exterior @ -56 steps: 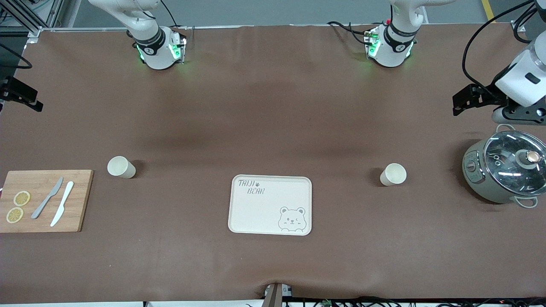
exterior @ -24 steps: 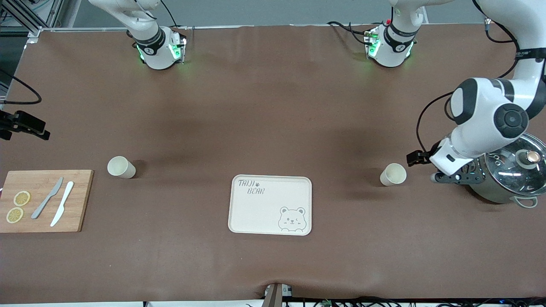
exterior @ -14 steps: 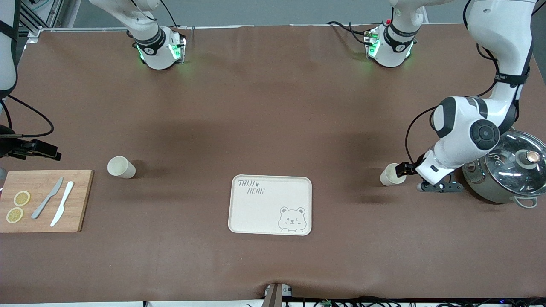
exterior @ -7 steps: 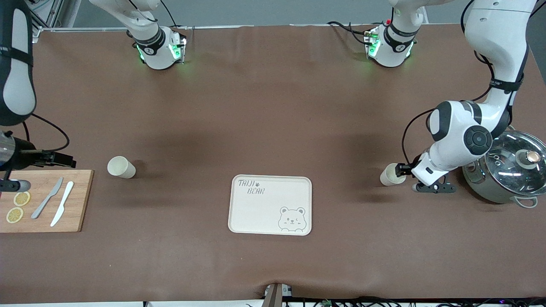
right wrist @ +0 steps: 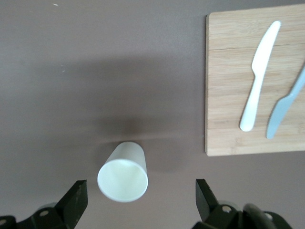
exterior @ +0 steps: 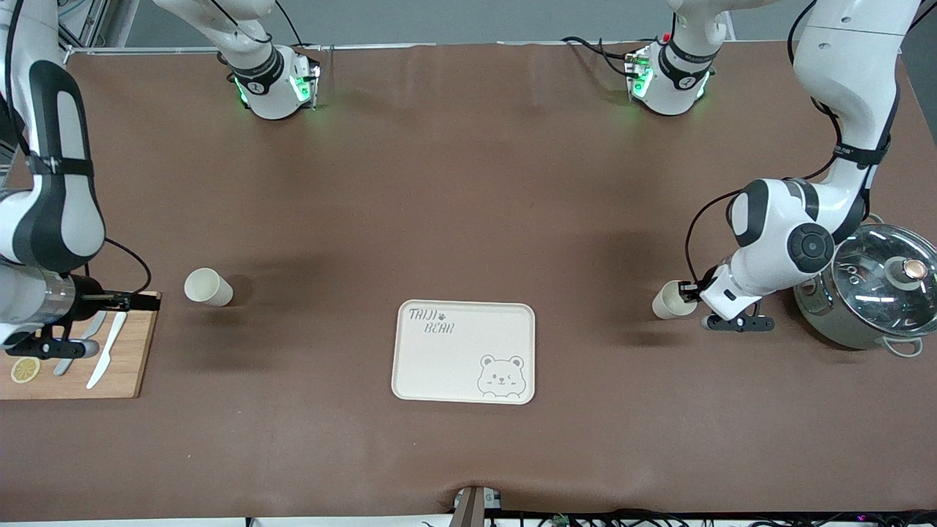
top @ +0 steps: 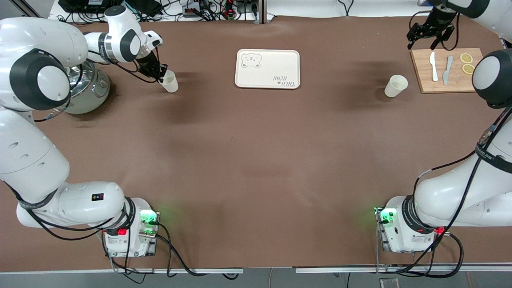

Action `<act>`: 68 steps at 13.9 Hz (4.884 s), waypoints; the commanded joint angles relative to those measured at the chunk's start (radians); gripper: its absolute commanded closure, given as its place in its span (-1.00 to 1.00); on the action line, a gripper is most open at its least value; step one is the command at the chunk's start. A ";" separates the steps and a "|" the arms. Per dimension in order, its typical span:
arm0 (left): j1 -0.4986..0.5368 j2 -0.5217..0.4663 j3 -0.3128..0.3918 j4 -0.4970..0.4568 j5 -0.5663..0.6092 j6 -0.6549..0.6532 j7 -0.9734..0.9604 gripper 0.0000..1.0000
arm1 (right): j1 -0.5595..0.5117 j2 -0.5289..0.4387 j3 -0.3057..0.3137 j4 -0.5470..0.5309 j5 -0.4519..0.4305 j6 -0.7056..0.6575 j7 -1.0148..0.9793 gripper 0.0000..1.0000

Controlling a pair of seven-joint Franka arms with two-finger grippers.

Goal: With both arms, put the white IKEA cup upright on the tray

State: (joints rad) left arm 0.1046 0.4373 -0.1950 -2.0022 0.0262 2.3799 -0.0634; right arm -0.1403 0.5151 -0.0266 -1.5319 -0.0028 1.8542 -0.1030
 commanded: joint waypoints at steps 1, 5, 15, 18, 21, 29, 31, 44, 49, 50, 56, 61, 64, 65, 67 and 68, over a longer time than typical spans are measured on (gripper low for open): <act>0.000 -0.006 -0.004 -0.003 -0.026 0.001 0.005 1.00 | -0.016 0.008 0.011 -0.085 0.026 0.065 0.002 -1.00; -0.016 -0.022 -0.056 0.016 -0.028 -0.004 -0.062 1.00 | -0.047 0.002 0.011 -0.148 0.038 0.080 -0.059 -1.00; -0.181 0.098 -0.172 0.287 -0.026 -0.080 -0.614 1.00 | -0.056 -0.106 0.013 -0.418 0.058 0.293 -0.096 -0.13; -0.270 0.191 -0.169 0.426 -0.025 -0.080 -0.781 1.00 | -0.053 -0.101 0.014 -0.421 0.063 0.304 -0.095 0.16; -0.336 0.273 -0.158 0.531 -0.019 -0.080 -0.860 1.00 | -0.047 -0.099 0.014 -0.433 0.079 0.329 -0.095 0.94; -0.454 0.336 -0.032 0.543 -0.008 -0.080 -0.860 0.97 | -0.019 -0.099 0.014 -0.331 0.136 0.245 -0.025 1.00; -0.453 0.333 -0.032 0.543 -0.011 -0.080 -0.860 0.01 | 0.019 -0.099 0.014 -0.236 0.135 0.170 0.057 1.00; -0.202 0.011 -0.034 0.525 0.066 -0.425 -0.569 -1.00 | 0.367 0.078 0.014 0.062 0.219 0.129 0.626 1.00; -0.100 -0.066 -0.032 0.530 0.067 -0.522 -0.468 -1.00 | 0.484 0.132 0.017 0.076 0.225 0.226 0.894 1.00; -0.077 -0.080 -0.032 0.530 0.067 -0.551 -0.449 -1.00 | 0.520 0.141 0.022 0.076 0.236 0.253 0.954 1.00; 0.004 -0.143 -0.031 0.537 0.070 -0.617 -0.334 -1.00 | 0.642 0.218 0.022 0.114 0.237 0.338 1.137 1.00; 0.047 -0.213 -0.029 0.534 0.069 -0.674 -0.219 -1.00 | 0.651 0.240 0.020 0.114 0.234 0.338 1.135 1.00; 0.058 -0.265 -0.032 0.533 0.069 -0.738 -0.202 -1.00 | 0.637 0.238 0.019 0.116 0.230 0.338 1.126 -0.99; 0.058 -0.282 -0.032 0.533 0.069 -0.755 -0.197 -1.00 | 0.652 0.237 0.017 0.116 0.216 0.336 1.119 -1.00; 0.061 -0.305 -0.034 0.534 0.060 -0.789 -0.184 -1.00 | 0.654 0.217 0.017 0.118 0.181 0.326 1.108 -1.00; 0.060 -0.316 -0.032 0.530 0.060 -0.792 -0.146 -1.00 | 0.650 0.206 0.017 0.119 0.182 0.326 1.109 -1.00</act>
State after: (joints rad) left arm 0.1568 0.1615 -0.2214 -1.4450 0.0756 1.6028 -0.2583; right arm 0.5085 0.7379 -0.0075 -1.4313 0.1988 2.1984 1.0096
